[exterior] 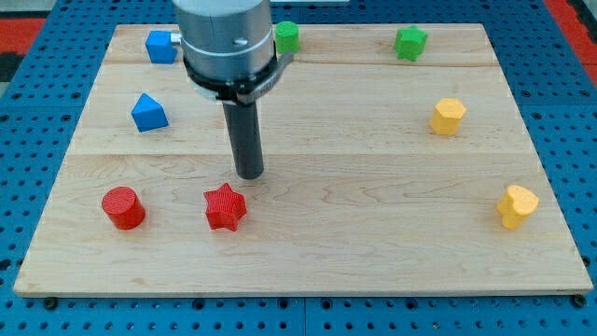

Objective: Push the red star vertically below the green circle

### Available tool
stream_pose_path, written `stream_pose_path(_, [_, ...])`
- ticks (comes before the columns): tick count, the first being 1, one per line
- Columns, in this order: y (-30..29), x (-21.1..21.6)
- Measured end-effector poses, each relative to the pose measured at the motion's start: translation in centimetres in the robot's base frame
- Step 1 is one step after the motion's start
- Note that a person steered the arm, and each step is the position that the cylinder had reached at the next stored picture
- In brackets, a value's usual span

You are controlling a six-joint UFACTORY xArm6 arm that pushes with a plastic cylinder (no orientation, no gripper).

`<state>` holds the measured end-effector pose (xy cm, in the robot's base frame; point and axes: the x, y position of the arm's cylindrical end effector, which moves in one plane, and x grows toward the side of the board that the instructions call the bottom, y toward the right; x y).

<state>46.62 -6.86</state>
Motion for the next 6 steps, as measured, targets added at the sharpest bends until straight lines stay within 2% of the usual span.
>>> stream_pose_path(1, [-8.6,2.5])
stream_pose_path(2, [-12.1,5.5])
stream_pose_path(6, [2.4,6.0])
